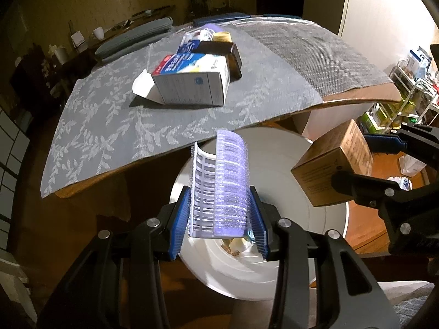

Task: Collect trash
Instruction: 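Carry the curler and cardboard box over the white trash bin with both tools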

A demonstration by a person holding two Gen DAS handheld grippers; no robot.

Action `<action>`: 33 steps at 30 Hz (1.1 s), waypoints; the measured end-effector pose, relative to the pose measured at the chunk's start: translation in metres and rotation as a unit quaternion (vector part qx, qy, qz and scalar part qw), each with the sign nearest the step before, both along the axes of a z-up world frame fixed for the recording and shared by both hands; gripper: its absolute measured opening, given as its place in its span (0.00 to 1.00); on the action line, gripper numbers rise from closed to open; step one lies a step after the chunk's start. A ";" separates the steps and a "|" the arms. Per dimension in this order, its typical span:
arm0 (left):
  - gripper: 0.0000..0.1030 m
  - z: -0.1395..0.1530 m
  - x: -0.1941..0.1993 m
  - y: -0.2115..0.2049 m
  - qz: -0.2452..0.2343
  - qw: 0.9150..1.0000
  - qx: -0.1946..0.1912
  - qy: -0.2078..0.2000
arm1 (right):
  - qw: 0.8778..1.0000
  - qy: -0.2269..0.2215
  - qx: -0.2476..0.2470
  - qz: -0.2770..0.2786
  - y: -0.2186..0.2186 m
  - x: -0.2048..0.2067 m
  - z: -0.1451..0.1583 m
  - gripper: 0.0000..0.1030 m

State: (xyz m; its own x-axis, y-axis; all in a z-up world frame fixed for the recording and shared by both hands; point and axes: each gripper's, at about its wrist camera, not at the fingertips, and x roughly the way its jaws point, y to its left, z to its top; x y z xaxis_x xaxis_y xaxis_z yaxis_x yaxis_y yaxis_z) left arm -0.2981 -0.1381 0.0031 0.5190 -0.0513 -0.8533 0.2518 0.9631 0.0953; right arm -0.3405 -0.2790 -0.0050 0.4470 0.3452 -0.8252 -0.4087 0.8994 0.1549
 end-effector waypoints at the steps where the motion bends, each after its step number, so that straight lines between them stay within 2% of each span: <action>1: 0.41 -0.001 0.000 0.000 0.000 1.000 0.000 0.002 | 1.000 0.001 -0.001 0.000 0.000 0.000 -0.001 0.56; 33: 0.41 -0.048 0.006 0.003 -0.014 0.998 0.017 0.061 | 0.998 0.051 -0.037 0.006 0.012 0.012 -0.052 0.56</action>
